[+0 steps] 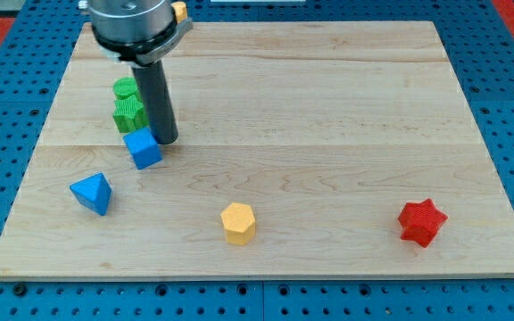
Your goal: Move the yellow hexagon to the bottom right of the yellow heart
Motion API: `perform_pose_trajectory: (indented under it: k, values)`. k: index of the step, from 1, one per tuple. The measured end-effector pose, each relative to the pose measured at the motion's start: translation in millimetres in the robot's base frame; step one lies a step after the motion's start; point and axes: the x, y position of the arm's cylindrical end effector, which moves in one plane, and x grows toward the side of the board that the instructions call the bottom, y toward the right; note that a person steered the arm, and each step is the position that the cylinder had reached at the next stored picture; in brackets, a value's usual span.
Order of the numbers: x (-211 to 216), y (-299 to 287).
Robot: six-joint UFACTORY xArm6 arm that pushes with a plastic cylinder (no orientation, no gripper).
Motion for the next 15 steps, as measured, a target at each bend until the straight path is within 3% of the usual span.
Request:
perform_pose_trajectory:
  k: [2, 3, 4, 5, 6, 7, 8, 10, 12, 14, 15]
  values:
    - [24, -25]
    - [21, 62]
    - [11, 185]
    - [-16, 245]
    - [-75, 237]
    - [-77, 220]
    - [15, 236]
    - [164, 143]
    - [120, 73]
    - [137, 122]
    - [92, 90]
